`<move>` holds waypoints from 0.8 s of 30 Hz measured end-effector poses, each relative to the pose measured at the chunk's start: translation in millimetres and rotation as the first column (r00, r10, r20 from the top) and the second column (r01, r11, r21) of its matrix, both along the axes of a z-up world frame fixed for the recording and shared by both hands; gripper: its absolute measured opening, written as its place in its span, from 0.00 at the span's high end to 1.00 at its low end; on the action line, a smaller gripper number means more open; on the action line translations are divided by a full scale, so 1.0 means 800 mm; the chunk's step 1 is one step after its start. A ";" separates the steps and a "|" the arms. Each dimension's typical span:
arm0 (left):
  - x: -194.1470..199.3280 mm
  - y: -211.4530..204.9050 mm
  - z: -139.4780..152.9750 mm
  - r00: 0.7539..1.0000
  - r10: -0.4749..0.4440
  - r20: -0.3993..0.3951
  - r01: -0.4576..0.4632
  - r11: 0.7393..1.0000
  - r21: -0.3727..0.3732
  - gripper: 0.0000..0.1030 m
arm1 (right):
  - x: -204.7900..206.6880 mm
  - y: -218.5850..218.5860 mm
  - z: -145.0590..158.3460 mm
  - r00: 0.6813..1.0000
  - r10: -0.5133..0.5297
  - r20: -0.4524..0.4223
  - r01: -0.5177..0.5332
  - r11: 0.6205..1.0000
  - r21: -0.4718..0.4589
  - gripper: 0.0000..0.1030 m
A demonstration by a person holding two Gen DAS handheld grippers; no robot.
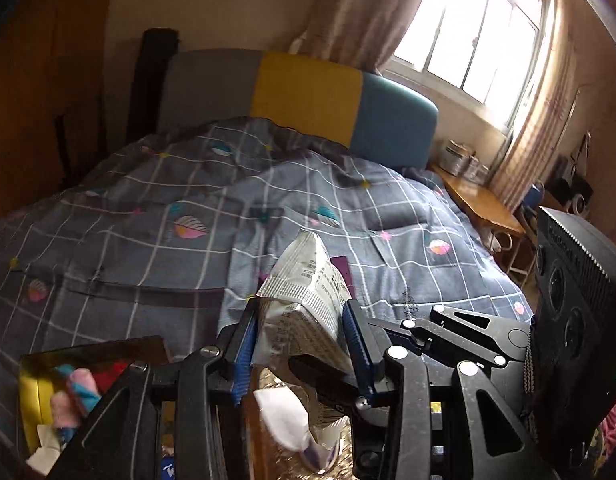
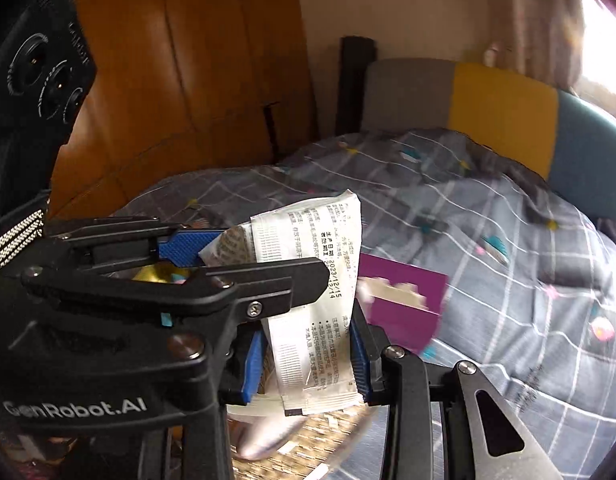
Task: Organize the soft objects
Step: 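Carry the paper packet with both grippers over the gold tray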
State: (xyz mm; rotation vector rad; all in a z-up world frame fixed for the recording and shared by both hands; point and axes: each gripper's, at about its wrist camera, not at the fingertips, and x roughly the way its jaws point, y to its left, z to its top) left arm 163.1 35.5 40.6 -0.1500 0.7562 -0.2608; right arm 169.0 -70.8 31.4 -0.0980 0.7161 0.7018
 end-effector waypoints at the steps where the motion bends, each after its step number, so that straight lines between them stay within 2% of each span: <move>1: -0.007 0.008 -0.001 1.000 0.012 0.008 -0.012 1.000 0.004 0.60 | -0.004 0.009 0.000 1.000 0.013 0.005 -0.013 1.000 -0.004 0.64; 4: -0.027 0.031 -0.004 0.999 0.046 0.023 -0.047 0.999 0.015 0.60 | -0.016 0.036 -0.001 0.999 0.054 0.008 -0.054 0.999 -0.004 0.64; 10: -0.059 0.077 -0.015 0.993 0.115 0.030 -0.115 0.993 -0.009 0.60 | -0.041 0.084 -0.006 0.993 0.120 0.018 -0.119 0.993 -0.025 0.64; 19: -0.104 0.128 -0.028 0.979 0.193 0.059 -0.193 0.981 -0.004 0.60 | -0.069 0.136 -0.017 0.982 0.189 0.030 -0.188 0.982 -0.030 0.64; 24: -0.124 0.149 -0.041 0.972 0.229 0.050 -0.229 0.973 -0.009 0.60 | -0.086 0.161 -0.027 0.975 0.222 0.024 -0.221 0.975 -0.040 0.64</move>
